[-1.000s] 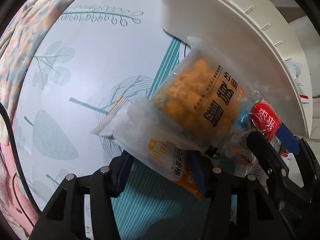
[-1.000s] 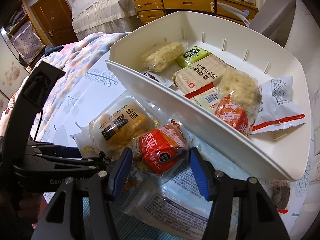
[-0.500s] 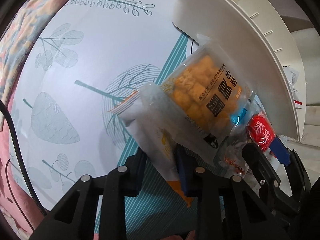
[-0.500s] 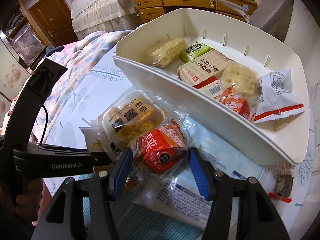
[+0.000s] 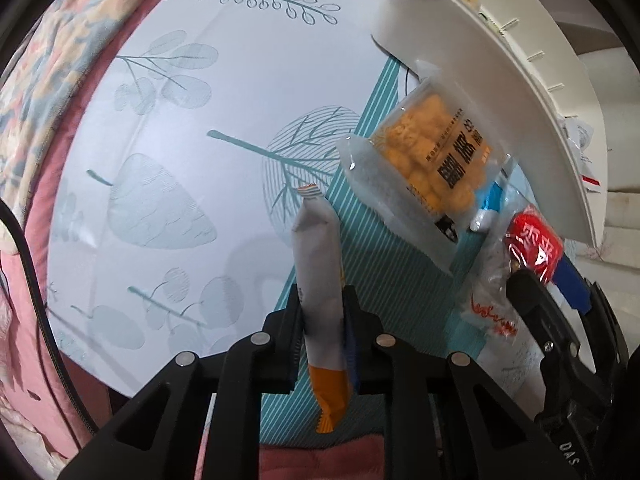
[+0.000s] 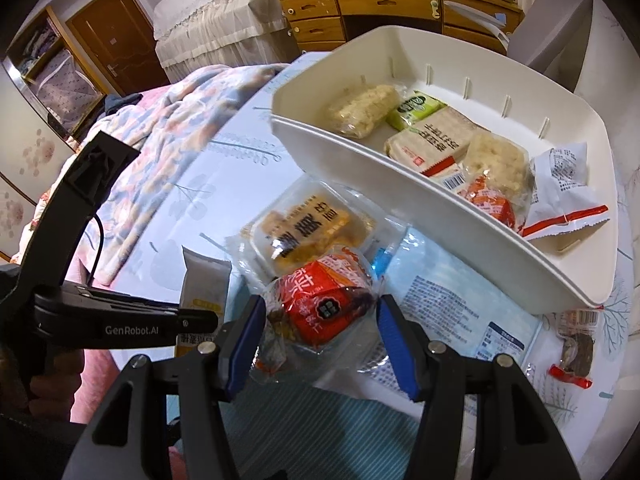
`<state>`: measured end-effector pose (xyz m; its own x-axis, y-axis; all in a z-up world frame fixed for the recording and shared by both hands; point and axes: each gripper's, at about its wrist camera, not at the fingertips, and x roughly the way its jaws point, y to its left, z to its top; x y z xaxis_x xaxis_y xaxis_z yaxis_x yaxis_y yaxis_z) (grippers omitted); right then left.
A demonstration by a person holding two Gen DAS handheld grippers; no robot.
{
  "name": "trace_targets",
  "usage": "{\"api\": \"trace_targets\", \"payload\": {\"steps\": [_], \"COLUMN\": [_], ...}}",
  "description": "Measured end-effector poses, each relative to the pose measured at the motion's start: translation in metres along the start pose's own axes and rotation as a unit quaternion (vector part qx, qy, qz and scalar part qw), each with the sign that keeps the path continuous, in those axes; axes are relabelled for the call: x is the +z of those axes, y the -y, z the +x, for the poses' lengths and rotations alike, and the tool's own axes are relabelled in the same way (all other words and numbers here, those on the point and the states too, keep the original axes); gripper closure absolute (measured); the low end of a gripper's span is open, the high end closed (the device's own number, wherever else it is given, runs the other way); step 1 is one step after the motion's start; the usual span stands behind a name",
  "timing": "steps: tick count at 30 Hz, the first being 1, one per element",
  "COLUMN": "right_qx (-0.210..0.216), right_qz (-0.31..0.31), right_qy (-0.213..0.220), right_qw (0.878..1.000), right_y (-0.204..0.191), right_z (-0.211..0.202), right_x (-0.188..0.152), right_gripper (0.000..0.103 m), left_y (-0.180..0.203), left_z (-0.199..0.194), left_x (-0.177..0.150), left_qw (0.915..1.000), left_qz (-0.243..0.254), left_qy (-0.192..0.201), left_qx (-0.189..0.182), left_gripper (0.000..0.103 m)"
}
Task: Organize snacks
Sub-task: 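Lift the white oat-stick packet with the left tool while the right tool moves toward the small clear nut bag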
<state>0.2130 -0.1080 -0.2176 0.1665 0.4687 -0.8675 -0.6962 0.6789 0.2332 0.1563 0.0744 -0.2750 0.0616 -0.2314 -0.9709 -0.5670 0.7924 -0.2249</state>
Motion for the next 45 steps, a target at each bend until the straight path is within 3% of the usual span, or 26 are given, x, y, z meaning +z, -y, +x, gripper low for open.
{"api": "trace_targets", "payload": {"steps": [6, 8, 10, 11, 12, 14, 23, 32, 40, 43, 44, 45], "right_qx": [0.005, 0.007, 0.007, 0.007, 0.008, 0.008, 0.001, 0.018, -0.008, -0.02, -0.02, -0.024], "right_qz": [0.004, 0.006, 0.01, 0.013, 0.015, 0.019, 0.075, 0.197, 0.335, 0.374, 0.374, 0.4], "right_qy": [0.023, 0.03, 0.041, 0.046, 0.049, 0.056, 0.066, 0.045, 0.018, 0.007, 0.007, 0.002], "right_qw": [1.0, 1.0, 0.999, 0.999, 0.999, 0.998, 0.995, 0.979, 0.942, 0.927, 0.927, 0.916], "right_y": [-0.007, -0.008, -0.008, -0.007, -0.007, -0.006, 0.002, 0.011, 0.008, 0.002, 0.002, -0.001], "right_z": [-0.018, -0.023, -0.029, -0.031, -0.033, -0.037, -0.042, -0.039, -0.026, -0.022, -0.022, -0.02], "right_x": [0.008, 0.01, 0.013, 0.015, 0.017, 0.021, 0.025, 0.004, -0.035, -0.046, -0.046, -0.053], "right_gripper": [0.045, 0.051, 0.059, 0.068, 0.086, 0.097, 0.097, 0.096, 0.092, 0.076, 0.071, 0.068], "left_y": [-0.005, -0.002, 0.007, 0.009, 0.01, 0.008, 0.024, 0.031, 0.028, 0.025, 0.023, 0.022], "left_z": [-0.025, -0.045, -0.057, -0.063, -0.071, -0.087, -0.141, -0.155, -0.159, -0.16, -0.16, -0.161], "left_x": [-0.004, 0.007, 0.014, 0.017, 0.021, 0.03, 0.066, 0.078, 0.079, 0.08, 0.081, 0.081], "left_qw": [0.9995, 0.9988, 0.9977, 0.9972, 0.9965, 0.9955, 0.986, 0.9757, 0.9608, 0.9552, 0.9533, 0.9513], "left_qz": [0.032, 0.048, 0.063, 0.069, 0.076, 0.086, 0.148, 0.207, 0.271, 0.291, 0.298, 0.304], "left_qy": [0.004, 0.011, 0.021, 0.025, 0.03, 0.039, 0.076, 0.071, 0.059, 0.053, 0.051, 0.049], "left_qx": [0.003, 0.006, 0.012, 0.014, 0.013, 0.012, 0.018, 0.011, -0.001, -0.004, -0.005, -0.006], "left_gripper": [0.087, 0.087, 0.087, 0.087, 0.087, 0.087, 0.087, 0.087, 0.087, 0.087, 0.087, 0.087]}}
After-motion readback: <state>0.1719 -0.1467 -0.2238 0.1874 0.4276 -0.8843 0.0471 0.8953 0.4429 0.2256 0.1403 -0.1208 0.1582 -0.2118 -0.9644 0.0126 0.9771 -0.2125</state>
